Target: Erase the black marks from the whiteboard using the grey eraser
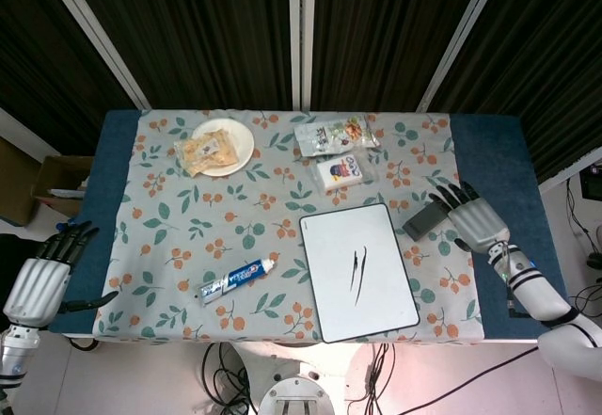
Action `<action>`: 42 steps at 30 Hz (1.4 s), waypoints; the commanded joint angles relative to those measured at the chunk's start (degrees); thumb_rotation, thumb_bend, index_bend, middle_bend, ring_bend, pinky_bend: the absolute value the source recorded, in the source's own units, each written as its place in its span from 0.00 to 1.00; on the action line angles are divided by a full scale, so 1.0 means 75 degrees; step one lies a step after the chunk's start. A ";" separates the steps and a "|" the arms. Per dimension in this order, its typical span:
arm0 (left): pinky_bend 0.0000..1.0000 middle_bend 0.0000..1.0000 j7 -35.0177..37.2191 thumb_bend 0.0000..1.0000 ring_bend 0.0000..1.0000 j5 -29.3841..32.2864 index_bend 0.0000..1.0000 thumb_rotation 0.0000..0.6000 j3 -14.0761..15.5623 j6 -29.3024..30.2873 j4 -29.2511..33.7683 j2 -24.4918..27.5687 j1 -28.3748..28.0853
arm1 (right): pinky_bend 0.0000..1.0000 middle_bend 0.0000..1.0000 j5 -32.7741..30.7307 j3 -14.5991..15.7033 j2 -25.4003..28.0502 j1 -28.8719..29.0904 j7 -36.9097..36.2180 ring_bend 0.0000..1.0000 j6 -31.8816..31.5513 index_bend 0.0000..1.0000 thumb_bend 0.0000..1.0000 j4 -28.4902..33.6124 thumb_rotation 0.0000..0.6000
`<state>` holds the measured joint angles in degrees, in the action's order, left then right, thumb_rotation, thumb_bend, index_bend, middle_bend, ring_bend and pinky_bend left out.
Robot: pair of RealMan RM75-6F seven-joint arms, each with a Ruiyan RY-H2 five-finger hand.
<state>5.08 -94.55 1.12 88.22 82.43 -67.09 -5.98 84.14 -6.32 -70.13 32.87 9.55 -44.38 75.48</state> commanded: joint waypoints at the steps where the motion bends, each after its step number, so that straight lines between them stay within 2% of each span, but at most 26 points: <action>1: 0.19 0.07 0.0001 0.03 0.08 0.0057 0.09 0.42 0.0013 -0.0063 -0.0094 -0.0007 0.0010 | 0.00 0.00 -0.0283 -0.0051 -0.0433 0.0387 -0.0293 0.00 0.0581 0.00 0.16 -0.0381 1.00; 5: 0.19 0.07 0.0047 0.03 0.08 0.0121 0.09 0.41 0.0042 -0.0136 -0.0166 -0.0018 0.0020 | 0.00 0.00 -0.0200 0.0043 -0.0697 0.0645 -0.0497 0.00 0.0787 0.00 0.20 -0.0699 1.00; 16: 0.19 0.07 0.0254 0.03 0.08 0.0219 0.09 0.42 0.0032 -0.0078 -0.0270 0.0060 0.0081 | 0.00 0.06 0.0180 0.0342 -0.1275 0.0827 -0.1273 0.00 0.0433 0.00 0.21 -0.1453 1.00; 27: 0.19 0.07 0.0334 0.03 0.08 0.0217 0.09 0.41 0.0046 -0.0099 -0.0332 0.0057 0.0080 | 0.00 0.13 0.0307 0.0574 -0.1525 0.0876 -0.1569 0.00 0.0194 0.23 0.21 -0.1855 1.00; 31: 0.19 0.07 0.0352 0.03 0.08 0.0231 0.09 0.41 0.0039 -0.0097 -0.0352 0.0048 0.0082 | 0.01 0.17 0.0335 0.0627 -0.1571 0.0877 -0.1646 0.01 0.0093 0.27 0.22 -0.1930 1.00; 42: 0.19 0.07 0.0486 0.03 0.08 0.0270 0.09 0.41 0.0024 -0.0041 -0.0492 0.0002 0.0122 | 0.10 0.24 0.0356 0.0783 -0.1544 0.0892 -0.1711 0.13 0.0011 0.32 0.25 -0.1941 1.00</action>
<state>8.72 -92.52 1.30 87.91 78.73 -67.07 -5.07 86.78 -0.51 -81.76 39.62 -3.29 -44.14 60.84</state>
